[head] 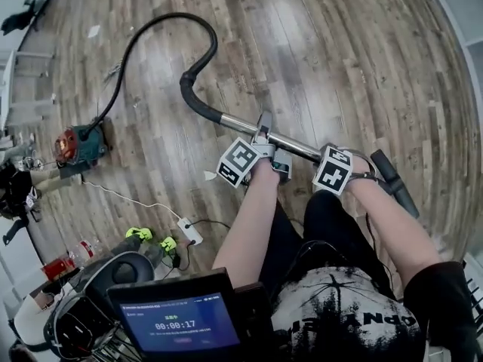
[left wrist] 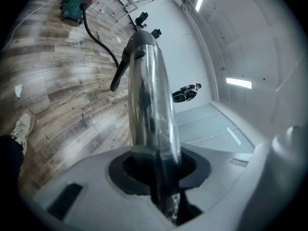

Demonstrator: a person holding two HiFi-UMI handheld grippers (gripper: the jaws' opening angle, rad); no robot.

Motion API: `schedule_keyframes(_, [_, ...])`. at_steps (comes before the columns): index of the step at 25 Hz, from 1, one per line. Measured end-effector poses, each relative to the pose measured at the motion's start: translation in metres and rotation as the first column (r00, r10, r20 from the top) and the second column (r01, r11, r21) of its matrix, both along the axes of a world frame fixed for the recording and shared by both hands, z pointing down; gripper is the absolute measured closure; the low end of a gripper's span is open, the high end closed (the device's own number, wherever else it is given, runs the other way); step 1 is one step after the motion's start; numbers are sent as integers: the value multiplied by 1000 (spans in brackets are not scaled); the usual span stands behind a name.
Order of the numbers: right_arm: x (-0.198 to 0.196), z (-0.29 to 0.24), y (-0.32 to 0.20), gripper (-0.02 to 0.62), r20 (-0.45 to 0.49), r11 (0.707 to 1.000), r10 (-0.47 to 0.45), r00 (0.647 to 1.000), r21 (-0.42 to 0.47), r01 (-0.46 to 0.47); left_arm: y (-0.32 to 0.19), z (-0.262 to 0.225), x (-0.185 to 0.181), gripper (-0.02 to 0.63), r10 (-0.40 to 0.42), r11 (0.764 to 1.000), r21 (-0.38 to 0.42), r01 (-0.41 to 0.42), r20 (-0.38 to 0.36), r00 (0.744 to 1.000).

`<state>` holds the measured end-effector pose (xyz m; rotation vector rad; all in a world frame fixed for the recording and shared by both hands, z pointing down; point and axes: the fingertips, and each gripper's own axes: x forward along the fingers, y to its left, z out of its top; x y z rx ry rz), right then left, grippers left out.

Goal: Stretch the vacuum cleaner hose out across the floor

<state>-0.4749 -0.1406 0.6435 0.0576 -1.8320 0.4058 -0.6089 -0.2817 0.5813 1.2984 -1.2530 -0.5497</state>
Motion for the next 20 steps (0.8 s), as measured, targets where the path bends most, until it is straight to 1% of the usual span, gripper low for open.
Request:
schedule_keyframes(4, [36, -58, 39, 518, 53, 997, -41, 998, -57, 44, 37, -67, 39, 515, 16, 998, 69, -13, -34, 999])
schedule_keyframes(7, [63, -91, 68, 518, 82, 991, -63, 995, -109, 72, 63, -98, 69, 525, 31, 995, 95, -24, -77, 997])
schedule_keyframes(9, [76, -104, 79, 517, 76, 993, -71, 995, -94, 78, 76, -113, 83, 528, 64, 993, 109, -55, -89, 994])
schedule_keyframes(10, [81, -108, 79, 517, 60, 995, -79, 995, -58, 82, 79, -120, 88, 529, 81, 990, 121, -69, -91, 993])
schedule_keyframes(11, [84, -112, 76, 515, 37, 996, -90, 995, -1, 90, 81, -127, 89, 529, 93, 988, 132, -81, -91, 991])
schedule_keyframes(12, [85, -114, 71, 514, 13, 993, -98, 995, 70, 97, 83, -134, 88, 529, 103, 986, 143, -89, -91, 991])
schedule_keyframes(13, [83, -118, 64, 511, -9, 984, -100, 995, 150, 101, 84, -139, 85, 529, 111, 984, 151, -97, -90, 990])
schedule_keyframes(14, [80, -122, 56, 503, -29, 968, -97, 995, 231, 101, 83, -143, 82, 529, 119, 982, 157, -104, -89, 989])
schedule_keyframes(16, [74, -131, 42, 496, -68, 924, -83, 994, 369, 102, 79, -149, 76, 531, 131, 982, 152, -116, -91, 987])
schedule_keyframes(17, [72, -133, 38, 502, -85, 906, -73, 994, 411, 101, 77, -150, 75, 531, 137, 982, 146, -122, -93, 986])
schedule_keyframes(18, [71, -134, 37, 505, -97, 897, -59, 994, 432, 95, 77, -151, 74, 531, 144, 981, 141, -130, -94, 985])
schedule_keyframes(20, [65, -134, 38, 509, -105, 898, -28, 994, 434, 71, 75, -149, 70, 531, 166, 979, 135, -154, -90, 982])
